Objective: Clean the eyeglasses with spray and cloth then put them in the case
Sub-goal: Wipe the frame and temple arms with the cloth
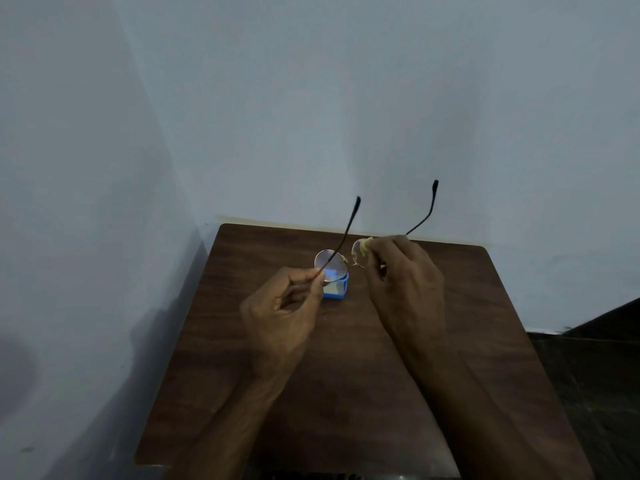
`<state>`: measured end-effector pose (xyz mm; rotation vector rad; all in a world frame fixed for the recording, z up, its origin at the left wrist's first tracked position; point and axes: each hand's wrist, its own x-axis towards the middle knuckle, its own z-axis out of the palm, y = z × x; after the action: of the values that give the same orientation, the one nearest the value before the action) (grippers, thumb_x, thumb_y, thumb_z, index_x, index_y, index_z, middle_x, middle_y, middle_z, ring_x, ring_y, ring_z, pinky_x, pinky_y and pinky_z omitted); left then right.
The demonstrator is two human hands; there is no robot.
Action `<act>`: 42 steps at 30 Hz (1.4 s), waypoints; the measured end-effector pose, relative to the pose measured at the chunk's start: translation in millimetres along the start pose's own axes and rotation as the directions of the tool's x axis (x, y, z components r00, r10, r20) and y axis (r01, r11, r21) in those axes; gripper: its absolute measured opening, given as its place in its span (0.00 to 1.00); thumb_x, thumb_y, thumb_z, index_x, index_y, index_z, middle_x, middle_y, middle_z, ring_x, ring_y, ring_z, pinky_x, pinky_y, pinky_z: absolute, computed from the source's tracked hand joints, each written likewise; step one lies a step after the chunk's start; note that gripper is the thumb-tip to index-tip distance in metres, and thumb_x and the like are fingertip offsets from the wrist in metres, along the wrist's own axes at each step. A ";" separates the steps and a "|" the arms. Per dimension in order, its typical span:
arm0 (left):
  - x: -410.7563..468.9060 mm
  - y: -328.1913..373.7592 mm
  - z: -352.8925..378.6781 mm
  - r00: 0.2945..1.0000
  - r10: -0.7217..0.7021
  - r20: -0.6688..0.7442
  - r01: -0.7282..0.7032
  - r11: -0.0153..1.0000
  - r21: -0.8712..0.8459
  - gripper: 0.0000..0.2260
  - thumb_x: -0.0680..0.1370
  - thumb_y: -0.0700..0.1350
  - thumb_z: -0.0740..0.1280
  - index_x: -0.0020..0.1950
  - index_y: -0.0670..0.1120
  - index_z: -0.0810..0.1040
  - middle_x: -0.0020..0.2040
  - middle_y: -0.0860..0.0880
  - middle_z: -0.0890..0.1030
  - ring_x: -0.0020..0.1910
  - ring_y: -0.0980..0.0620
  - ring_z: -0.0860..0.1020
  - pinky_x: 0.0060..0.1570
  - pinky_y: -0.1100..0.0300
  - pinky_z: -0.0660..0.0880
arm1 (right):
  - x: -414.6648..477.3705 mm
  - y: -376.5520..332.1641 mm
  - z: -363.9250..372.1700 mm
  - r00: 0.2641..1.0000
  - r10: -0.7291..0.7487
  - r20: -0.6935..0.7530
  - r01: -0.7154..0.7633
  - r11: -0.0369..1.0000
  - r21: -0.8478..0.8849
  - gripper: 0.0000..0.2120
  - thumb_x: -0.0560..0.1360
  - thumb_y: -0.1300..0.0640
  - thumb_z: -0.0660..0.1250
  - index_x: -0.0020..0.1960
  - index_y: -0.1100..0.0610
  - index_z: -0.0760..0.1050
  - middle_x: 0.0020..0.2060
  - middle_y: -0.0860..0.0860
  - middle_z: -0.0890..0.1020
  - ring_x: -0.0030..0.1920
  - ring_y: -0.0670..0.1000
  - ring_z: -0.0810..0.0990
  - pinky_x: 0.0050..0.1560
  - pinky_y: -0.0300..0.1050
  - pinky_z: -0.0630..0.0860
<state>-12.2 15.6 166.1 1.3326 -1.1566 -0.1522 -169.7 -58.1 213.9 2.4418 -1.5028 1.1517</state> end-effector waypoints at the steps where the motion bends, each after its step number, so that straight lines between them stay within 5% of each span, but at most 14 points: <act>1: 0.0 0.0 1.1 1.000 0.014 0.008 -0.014 1.000 0.006 0.11 0.76 0.44 0.76 0.56 0.42 0.86 0.51 0.50 0.87 0.52 0.60 0.85 0.50 0.66 0.83 | 0.7 -3.2 0.8 1.000 -0.002 0.010 0.002 1.000 0.022 0.04 0.76 0.63 0.74 0.50 0.57 0.82 0.46 0.52 0.85 0.43 0.52 0.82 0.43 0.43 0.76; 9: 4.3 6.8 -1.2 0.999 -0.010 -0.040 0.009 1.000 -0.013 0.10 0.76 0.45 0.76 0.55 0.43 0.85 0.50 0.59 0.84 0.51 0.69 0.83 0.48 0.71 0.81 | -6.7 2.1 0.9 0.999 0.004 0.043 -0.005 1.000 0.009 0.09 0.72 0.65 0.77 0.49 0.57 0.82 0.46 0.52 0.84 0.43 0.52 0.81 0.41 0.43 0.76; 17: 6.5 7.4 6.9 0.994 -0.077 -0.082 0.075 0.997 -0.020 0.10 0.75 0.41 0.77 0.55 0.41 0.86 0.49 0.58 0.85 0.50 0.68 0.84 0.49 0.72 0.80 | -17.8 -16.7 4.6 0.999 -0.027 0.020 0.023 0.983 0.180 0.08 0.74 0.64 0.75 0.51 0.56 0.80 0.49 0.50 0.82 0.45 0.46 0.78 0.41 0.40 0.79; 24: 5.4 9.5 10.3 0.990 -0.117 -0.076 0.111 0.991 -0.074 0.09 0.76 0.39 0.77 0.55 0.41 0.86 0.48 0.52 0.88 0.49 0.61 0.87 0.49 0.65 0.83 | -11.1 -12.0 6.8 0.998 -0.054 -0.033 0.057 0.995 0.087 0.07 0.75 0.65 0.75 0.50 0.59 0.80 0.47 0.54 0.81 0.44 0.49 0.78 0.42 0.39 0.72; 30: 10.1 10.6 10.9 0.971 -0.209 -0.117 0.187 0.967 -0.171 0.07 0.76 0.39 0.77 0.54 0.40 0.86 0.47 0.52 0.88 0.47 0.57 0.88 0.47 0.62 0.84 | -20.7 -19.0 9.1 0.992 0.122 0.021 -0.119 0.895 0.431 0.08 0.76 0.66 0.74 0.52 0.56 0.83 0.49 0.46 0.84 0.49 0.44 0.83 0.49 0.41 0.83; 32: 9.1 12.5 12.3 0.967 -0.229 -0.106 0.206 0.959 -0.193 0.07 0.76 0.39 0.77 0.53 0.41 0.85 0.47 0.52 0.88 0.47 0.56 0.88 0.47 0.61 0.85 | -21.1 -22.4 11.3 0.952 0.294 0.088 -0.292 0.782 0.551 0.08 0.77 0.65 0.75 0.52 0.54 0.84 0.47 0.44 0.86 0.49 0.45 0.85 0.49 0.42 0.84; 35: 5.5 14.2 15.6 0.960 -0.265 -0.085 0.237 0.939 -0.250 0.07 0.76 0.37 0.77 0.53 0.40 0.85 0.47 0.50 0.89 0.47 0.54 0.89 0.47 0.57 0.86 | -15.7 -27.0 12.5 0.828 0.490 0.272 -0.481 0.372 0.794 0.06 0.77 0.67 0.74 0.51 0.58 0.85 0.46 0.52 0.88 0.49 0.50 0.88 0.48 0.43 0.85; 38: 4.2 15.5 16.1 0.963 -0.261 -0.070 0.236 0.938 -0.253 0.07 0.76 0.37 0.77 0.54 0.40 0.85 0.47 0.49 0.89 0.48 0.54 0.89 0.47 0.56 0.86 | -11.6 -26.4 12.6 0.716 0.567 0.408 -0.486 -0.014 0.874 0.06 0.77 0.70 0.71 0.49 0.61 0.84 0.47 0.58 0.88 0.48 0.55 0.88 0.48 0.45 0.86; 40: 4.7 15.9 14.7 0.962 -0.266 -0.070 0.242 0.940 -0.242 0.07 0.76 0.40 0.77 0.53 0.42 0.85 0.47 0.49 0.89 0.48 0.54 0.88 0.47 0.57 0.86 | -10.1 -24.7 12.6 0.677 0.584 0.447 -0.443 -0.161 0.882 0.06 0.77 0.71 0.70 0.48 0.63 0.84 0.45 0.60 0.88 0.45 0.55 0.88 0.46 0.44 0.86; 42: 5.3 15.9 13.2 0.963 -0.258 -0.075 0.236 0.947 -0.219 0.07 0.76 0.41 0.77 0.53 0.43 0.85 0.47 0.50 0.89 0.48 0.55 0.88 0.46 0.58 0.85 | -10.0 -24.2 12.6 0.673 0.586 0.452 -0.429 -0.189 0.883 0.06 0.76 0.71 0.70 0.47 0.63 0.84 0.44 0.60 0.87 0.42 0.54 0.88 0.43 0.43 0.86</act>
<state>-27.1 8.2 179.4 1.2794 -0.8583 -0.3733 -146.1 -42.9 206.5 1.7314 -2.1697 3.5301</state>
